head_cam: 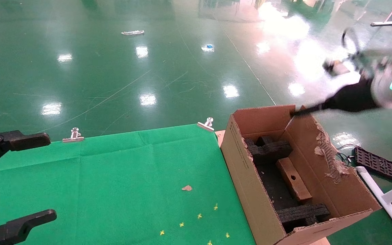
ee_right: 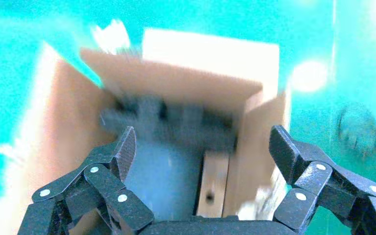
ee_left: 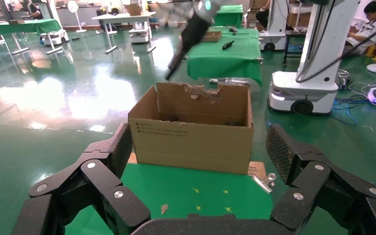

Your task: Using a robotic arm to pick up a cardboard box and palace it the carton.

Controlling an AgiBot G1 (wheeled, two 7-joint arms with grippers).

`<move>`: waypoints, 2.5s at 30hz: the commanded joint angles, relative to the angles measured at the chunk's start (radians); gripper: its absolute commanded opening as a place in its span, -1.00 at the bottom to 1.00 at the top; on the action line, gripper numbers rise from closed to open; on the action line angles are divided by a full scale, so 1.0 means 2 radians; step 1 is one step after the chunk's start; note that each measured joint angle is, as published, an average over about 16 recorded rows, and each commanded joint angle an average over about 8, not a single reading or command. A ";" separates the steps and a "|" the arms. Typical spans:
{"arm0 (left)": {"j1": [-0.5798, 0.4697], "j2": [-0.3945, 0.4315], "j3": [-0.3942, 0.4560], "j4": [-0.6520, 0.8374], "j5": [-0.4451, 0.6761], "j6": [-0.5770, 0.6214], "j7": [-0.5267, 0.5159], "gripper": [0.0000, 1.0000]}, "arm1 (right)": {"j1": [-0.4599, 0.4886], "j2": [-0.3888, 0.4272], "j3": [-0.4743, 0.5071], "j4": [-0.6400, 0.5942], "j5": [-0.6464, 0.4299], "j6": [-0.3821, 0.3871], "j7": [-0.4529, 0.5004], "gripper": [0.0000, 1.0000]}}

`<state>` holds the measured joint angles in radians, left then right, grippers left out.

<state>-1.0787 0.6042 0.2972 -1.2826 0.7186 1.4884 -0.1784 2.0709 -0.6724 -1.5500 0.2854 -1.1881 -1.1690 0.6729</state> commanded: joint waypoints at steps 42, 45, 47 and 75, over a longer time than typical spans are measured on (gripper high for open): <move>0.000 0.000 0.001 0.001 -0.001 0.000 0.001 1.00 | -0.156 0.054 0.292 0.293 0.110 -0.063 -0.112 1.00; 0.000 0.000 0.001 0.001 -0.001 0.000 0.001 1.00 | -0.186 0.052 0.322 0.311 0.120 -0.072 -0.123 1.00; 0.000 0.000 0.001 0.001 -0.001 0.000 0.001 1.00 | -0.206 0.051 0.342 0.323 0.127 -0.078 -0.131 1.00; -0.001 -0.001 0.002 0.001 -0.001 -0.001 0.001 1.00 | -0.476 0.032 0.613 0.486 0.221 -0.157 -0.234 1.00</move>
<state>-1.0796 0.6028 0.3007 -1.2813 0.7161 1.4872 -0.1762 1.1238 -0.6076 -0.3297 1.2537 -0.7480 -1.4809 0.2079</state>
